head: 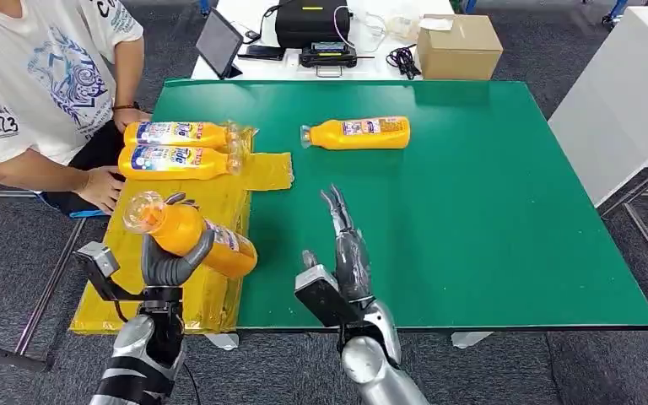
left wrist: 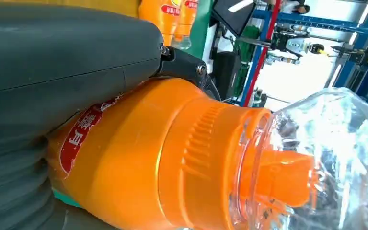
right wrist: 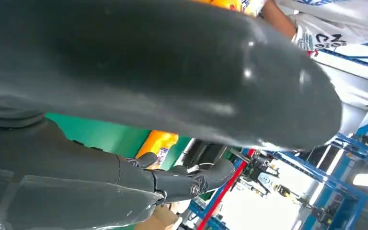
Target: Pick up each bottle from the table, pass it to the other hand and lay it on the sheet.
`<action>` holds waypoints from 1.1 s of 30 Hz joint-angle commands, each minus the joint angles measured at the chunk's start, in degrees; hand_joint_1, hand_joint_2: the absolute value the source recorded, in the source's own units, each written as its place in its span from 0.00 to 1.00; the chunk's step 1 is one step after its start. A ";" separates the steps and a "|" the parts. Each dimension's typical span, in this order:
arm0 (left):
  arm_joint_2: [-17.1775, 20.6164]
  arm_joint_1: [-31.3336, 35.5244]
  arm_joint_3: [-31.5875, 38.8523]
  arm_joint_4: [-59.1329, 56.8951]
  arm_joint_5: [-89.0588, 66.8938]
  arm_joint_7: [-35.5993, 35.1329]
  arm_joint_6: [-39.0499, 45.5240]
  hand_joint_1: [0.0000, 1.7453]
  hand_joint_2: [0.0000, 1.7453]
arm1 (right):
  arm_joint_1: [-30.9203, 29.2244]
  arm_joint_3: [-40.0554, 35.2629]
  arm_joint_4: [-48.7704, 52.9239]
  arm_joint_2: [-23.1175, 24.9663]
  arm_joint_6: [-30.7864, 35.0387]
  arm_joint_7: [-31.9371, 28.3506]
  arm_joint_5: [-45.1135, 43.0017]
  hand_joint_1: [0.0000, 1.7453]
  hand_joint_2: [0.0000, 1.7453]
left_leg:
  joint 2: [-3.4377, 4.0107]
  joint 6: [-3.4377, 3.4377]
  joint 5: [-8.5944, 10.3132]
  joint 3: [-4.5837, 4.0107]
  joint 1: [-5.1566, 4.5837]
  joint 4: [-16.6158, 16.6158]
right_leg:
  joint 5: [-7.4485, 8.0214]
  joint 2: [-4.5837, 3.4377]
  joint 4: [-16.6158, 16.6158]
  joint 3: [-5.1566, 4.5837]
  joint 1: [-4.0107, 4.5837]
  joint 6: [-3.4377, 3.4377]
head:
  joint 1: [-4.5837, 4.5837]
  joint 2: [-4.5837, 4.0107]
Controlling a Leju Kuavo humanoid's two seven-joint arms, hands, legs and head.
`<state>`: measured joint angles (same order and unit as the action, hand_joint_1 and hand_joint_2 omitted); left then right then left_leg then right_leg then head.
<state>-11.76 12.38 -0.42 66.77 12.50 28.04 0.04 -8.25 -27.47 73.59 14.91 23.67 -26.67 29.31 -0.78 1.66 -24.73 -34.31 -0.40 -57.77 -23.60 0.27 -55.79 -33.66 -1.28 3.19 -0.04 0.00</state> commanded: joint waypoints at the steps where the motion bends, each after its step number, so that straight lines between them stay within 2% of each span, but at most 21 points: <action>1: -0.46 2.87 2.49 -2.47 -0.85 0.75 2.33 1.00 1.00 | -0.97 -0.56 -0.14 -2.12 -0.12 0.08 -0.77 0.00 0.00 | -0.01 -0.08 -0.05 0.13 0.08 0.00 | -0.05 0.04 0.04 0.16 0.09 -0.12 | 0.00 0.00; 5: 1.44 4.64 0.40 -2.36 -15.60 8.07 15.66 1.00 1.00 | -0.72 -1.28 2.14 -2.27 -1.07 -1.82 -3.01 0.00 0.00 | 0.00 -0.11 -0.08 0.15 0.12 -0.05 | -0.06 0.04 0.02 0.20 0.14 -0.15 | 0.00 0.00; 7: 3.88 7.41 -1.90 -3.97 -33.54 11.48 30.76 1.00 1.00 | -0.78 -1.49 5.33 -1.84 -1.19 -5.03 -5.78 0.00 0.00 | -0.06 -0.09 -0.03 0.01 0.09 -0.06 | -0.04 0.09 -0.03 0.06 0.10 -0.12 | 0.00 0.00; 8: 4.53 9.27 -1.12 -5.77 -40.24 11.06 36.09 1.00 1.00 | -1.14 -1.89 7.15 -1.71 -0.94 -5.38 -6.53 0.00 0.00 | -0.08 -0.14 -0.07 0.04 0.14 -0.12 | -0.09 0.12 -0.08 0.11 0.15 -0.18 | 0.00 0.00; 10: 5.81 12.75 0.02 -10.92 -51.69 7.65 39.96 1.00 1.00 | -1.51 -2.57 9.30 -1.65 -0.45 -6.03 -8.09 0.00 0.00 | -0.04 -0.09 -0.02 -0.03 0.08 -0.08 | -0.03 0.06 -0.06 0.00 0.09 -0.12 | 0.00 0.00; 11: 6.26 14.49 1.23 -13.91 -55.65 5.88 39.96 1.00 1.00 | -1.64 -2.91 10.06 -1.69 -0.08 -6.30 -8.41 0.00 0.00 | -0.03 -0.13 -0.03 0.05 0.11 -0.08 | -0.05 0.07 -0.07 0.08 0.12 -0.16 | 0.00 0.00; 12: 5.22 14.83 5.30 -13.16 -66.66 5.03 39.96 1.00 1.00 | -1.83 -3.21 10.69 -1.85 0.09 -6.79 -8.87 0.00 0.00 | -0.09 -0.09 0.00 0.06 0.08 -0.02 | -0.03 0.11 -0.02 0.11 0.08 -0.13 | 0.02 0.00; 14: 4.93 15.38 6.80 -14.01 -69.29 6.17 39.96 1.00 1.00 | -1.81 -3.26 11.00 -1.90 0.19 -6.83 -9.07 0.00 0.00 | 0.01 -0.12 -0.03 0.12 0.10 -0.05 | -0.02 -0.01 -0.03 0.15 0.11 -0.15 | 0.00 0.00; 16: 5.02 16.25 10.34 -14.78 -85.90 2.09 39.96 1.00 1.00 | -2.14 -3.73 11.65 -2.16 0.13 -8.10 -10.81 0.00 0.00 | 0.04 -0.07 0.00 0.07 0.06 -0.01 | 0.02 -0.03 -0.01 0.11 0.07 -0.10 | 0.02 0.00; 19: 8.00 17.90 8.54 -20.27 -99.53 -4.54 39.96 1.00 1.00 | -2.82 -4.62 11.89 -2.51 -0.13 -7.79 -11.52 0.00 0.00 | 0.13 -0.13 -0.07 0.20 0.12 -0.03 | -0.04 -0.09 -0.01 0.24 0.13 -0.17 | 0.02 0.00; 22: 10.91 17.65 2.78 -21.35 -102.50 -10.74 39.96 1.00 1.00 | -2.86 -5.10 11.41 -2.61 -0.26 -7.48 -11.69 0.00 0.00 | 0.13 -0.12 -0.07 0.22 0.10 0.00 | -0.04 -0.10 -0.01 0.24 0.11 -0.16 | 0.02 0.00; 24: 12.32 19.94 2.33 -25.60 -99.84 -10.07 39.80 1.00 1.00 | -2.43 -5.04 11.92 -2.63 0.01 -7.48 -11.84 0.00 0.00 | 0.06 -0.08 -0.01 0.13 0.07 0.02 | -0.01 -0.03 0.01 0.14 0.07 -0.10 | 0.00 0.00; 26: 11.26 18.79 1.70 -26.60 -101.32 -12.39 39.96 1.00 1.00 | -2.29 -4.96 11.86 -2.63 0.12 -7.45 -11.93 0.00 0.00 | 0.05 -0.13 -0.05 0.17 0.14 -0.03 | -0.05 0.00 -0.02 0.19 0.14 -0.16 | 0.00 0.00; 27: 11.20 19.16 1.23 -29.47 -99.47 -12.42 39.96 1.00 1.00 | -1.92 -4.82 12.12 -2.60 0.16 -7.37 -12.08 0.00 0.00 | -0.02 -0.07 0.01 0.12 0.05 0.03 | -0.03 0.05 0.00 0.12 0.05 -0.09 | 0.00 0.00; 28: 10.08 21.12 2.99 -34.26 -94.66 -9.55 39.96 1.00 1.00 | -1.49 -4.69 12.59 -2.57 0.28 -7.37 -12.05 0.00 0.00 | -0.02 -0.11 -0.05 0.22 0.12 0.00 | -0.07 0.07 0.02 0.26 0.13 -0.15 | 0.02 0.00; 33: 9.50 22.92 1.57 -39.16 -95.44 -10.97 39.96 1.00 1.00 | -0.97 -4.50 13.44 -2.72 -0.13 -7.09 -11.93 0.00 0.00 | -0.07 -0.08 -0.03 0.13 0.12 -0.03 | -0.05 0.10 0.01 0.20 0.12 -0.12 | 0.00 0.00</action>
<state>-2.84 28.61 4.07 43.44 -82.93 18.01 40.04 -8.64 -30.84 86.20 14.69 23.69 -34.25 17.59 -0.78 1.66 -24.70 -34.32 -0.38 -57.77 -23.60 0.27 -55.82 -33.68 -1.28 3.18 -0.04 0.00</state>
